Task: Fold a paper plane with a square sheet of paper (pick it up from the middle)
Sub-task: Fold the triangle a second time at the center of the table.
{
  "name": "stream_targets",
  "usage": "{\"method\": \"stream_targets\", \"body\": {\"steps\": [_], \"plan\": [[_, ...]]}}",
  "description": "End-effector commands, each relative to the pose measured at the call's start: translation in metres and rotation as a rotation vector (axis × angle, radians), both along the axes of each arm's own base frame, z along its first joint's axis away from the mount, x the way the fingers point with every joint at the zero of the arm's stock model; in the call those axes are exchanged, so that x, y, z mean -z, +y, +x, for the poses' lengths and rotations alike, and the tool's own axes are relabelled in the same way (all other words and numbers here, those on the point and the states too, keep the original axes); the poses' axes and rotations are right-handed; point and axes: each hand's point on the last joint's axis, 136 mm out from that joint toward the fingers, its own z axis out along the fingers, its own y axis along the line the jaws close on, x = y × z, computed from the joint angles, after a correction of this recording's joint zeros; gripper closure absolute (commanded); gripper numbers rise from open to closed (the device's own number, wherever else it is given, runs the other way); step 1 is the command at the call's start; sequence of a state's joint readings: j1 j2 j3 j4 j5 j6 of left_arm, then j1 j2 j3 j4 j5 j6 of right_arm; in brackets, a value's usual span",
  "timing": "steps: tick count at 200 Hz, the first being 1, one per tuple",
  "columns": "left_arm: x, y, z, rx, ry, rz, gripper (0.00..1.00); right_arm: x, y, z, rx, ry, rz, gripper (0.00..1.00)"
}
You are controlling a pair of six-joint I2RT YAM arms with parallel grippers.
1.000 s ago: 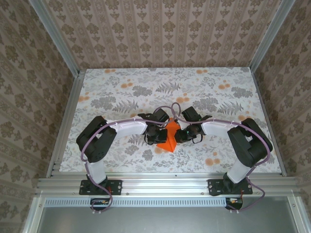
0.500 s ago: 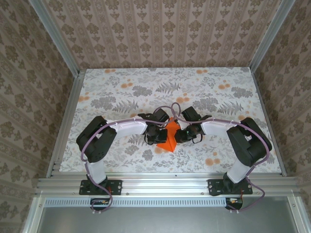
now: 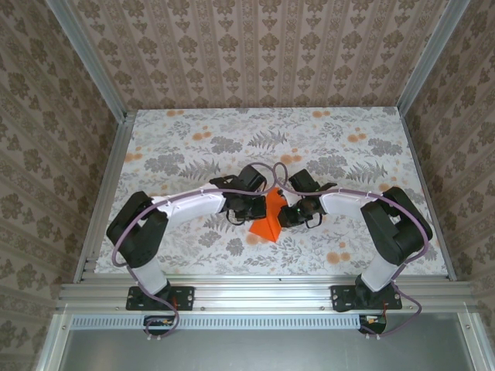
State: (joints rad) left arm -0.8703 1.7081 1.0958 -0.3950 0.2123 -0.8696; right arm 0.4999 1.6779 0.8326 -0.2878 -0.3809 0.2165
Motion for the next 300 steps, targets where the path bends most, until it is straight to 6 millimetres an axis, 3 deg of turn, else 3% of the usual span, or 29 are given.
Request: {"method": "stream_targets", "body": {"steps": [1,85,178,220,260,300], "plan": [[-0.014,-0.014,0.012,-0.028,0.004,-0.138,0.89,0.012,-0.011,-0.006,0.026,0.049,-0.056,0.87],[0.01,-0.032,0.02,-0.057,0.081,-0.242,0.88,0.012,-0.011,-0.007,0.027,0.05,-0.054,0.87],[0.052,-0.021,0.017,-0.082,0.123,-0.156,0.88,0.014,-0.011,-0.007,0.027,0.056,-0.058,0.87],[0.062,-0.011,0.014,-0.107,0.133,-0.101,0.89,0.016,-0.012,-0.007,0.029,0.06,-0.063,0.87],[0.043,-0.009,0.019,-0.099,0.084,-0.109,0.87,0.015,-0.012,-0.007,0.031,0.06,-0.063,0.87],[0.02,-0.014,0.038,-0.098,0.014,-0.168,0.83,0.016,-0.012,-0.007,0.029,0.062,-0.061,0.87]]}}
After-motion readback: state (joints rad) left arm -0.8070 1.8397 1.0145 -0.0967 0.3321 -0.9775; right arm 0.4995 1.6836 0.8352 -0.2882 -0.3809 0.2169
